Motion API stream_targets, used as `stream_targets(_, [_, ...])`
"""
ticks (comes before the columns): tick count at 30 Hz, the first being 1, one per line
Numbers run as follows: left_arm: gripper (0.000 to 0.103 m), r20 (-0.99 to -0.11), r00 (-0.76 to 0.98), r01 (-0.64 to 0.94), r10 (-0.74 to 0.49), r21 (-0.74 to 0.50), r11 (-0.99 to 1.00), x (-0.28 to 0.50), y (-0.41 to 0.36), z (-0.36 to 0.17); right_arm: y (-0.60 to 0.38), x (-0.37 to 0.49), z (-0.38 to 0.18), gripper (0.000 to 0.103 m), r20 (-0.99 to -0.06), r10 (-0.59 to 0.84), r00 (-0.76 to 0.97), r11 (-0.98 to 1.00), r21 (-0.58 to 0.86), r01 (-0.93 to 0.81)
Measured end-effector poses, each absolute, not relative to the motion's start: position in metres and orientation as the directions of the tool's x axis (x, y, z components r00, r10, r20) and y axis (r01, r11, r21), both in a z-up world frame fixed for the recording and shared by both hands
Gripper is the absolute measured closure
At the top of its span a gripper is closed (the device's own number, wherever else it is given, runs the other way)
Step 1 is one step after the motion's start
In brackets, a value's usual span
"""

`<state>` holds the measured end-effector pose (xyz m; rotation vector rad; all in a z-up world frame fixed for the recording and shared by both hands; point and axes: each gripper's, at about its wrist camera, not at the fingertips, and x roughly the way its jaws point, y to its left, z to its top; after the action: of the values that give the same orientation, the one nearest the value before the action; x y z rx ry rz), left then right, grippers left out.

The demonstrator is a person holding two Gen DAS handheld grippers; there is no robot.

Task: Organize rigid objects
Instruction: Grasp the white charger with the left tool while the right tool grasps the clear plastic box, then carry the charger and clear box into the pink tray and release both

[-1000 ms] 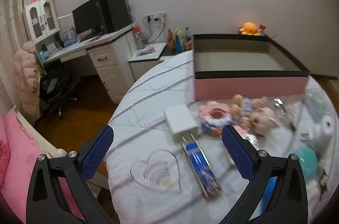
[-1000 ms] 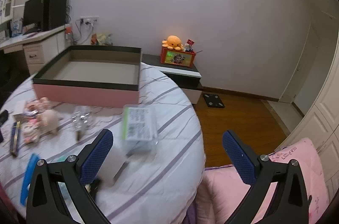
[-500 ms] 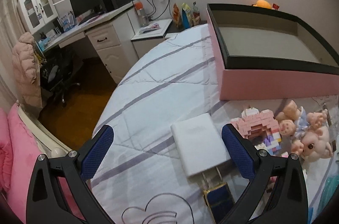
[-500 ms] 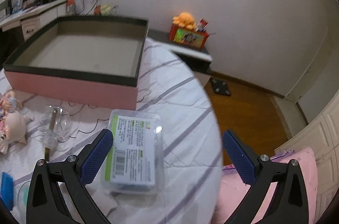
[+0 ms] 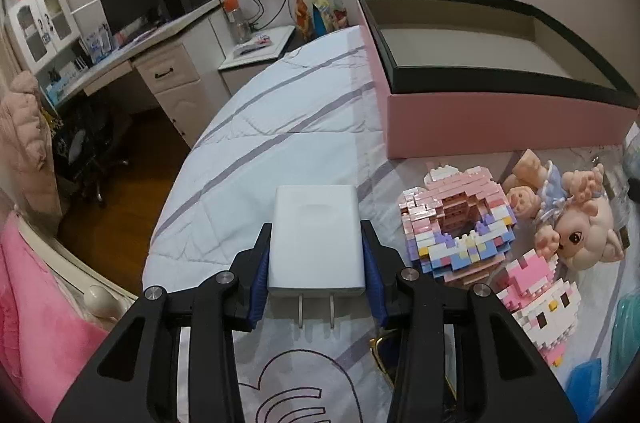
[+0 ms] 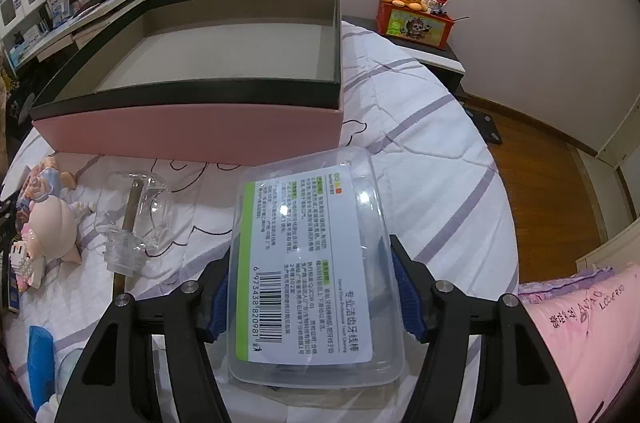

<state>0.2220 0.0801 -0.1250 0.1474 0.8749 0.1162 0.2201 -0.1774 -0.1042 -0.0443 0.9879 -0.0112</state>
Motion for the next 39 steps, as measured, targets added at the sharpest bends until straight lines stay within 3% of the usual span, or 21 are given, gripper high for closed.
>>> stream_targets(4, [0.063,-0.769,0.629,-0.049,0.117,0.111,0.993,0.226,0.091,-0.122,-0.182,0.214,-0.1,0.037,-0.832,-0.023,0.555,1.0,-0.023,0.007])
stream_targets(18, [0.063,-0.713,0.684,-0.063,0.153,0.151,0.986,0.209,0.078,-0.096,-0.188,0.184,-0.055,0.037,-0.757,-0.03,0.652,0.999,0.004,0.051])
stream_targets(39, [0.063,-0.421,0.896,-0.12,0.143,0.079,0.99,0.091,0.054,0.027,-0.155,0.052,0.04,0.037,-0.511,0.035,0.859,0.999,0.033,-0.021])
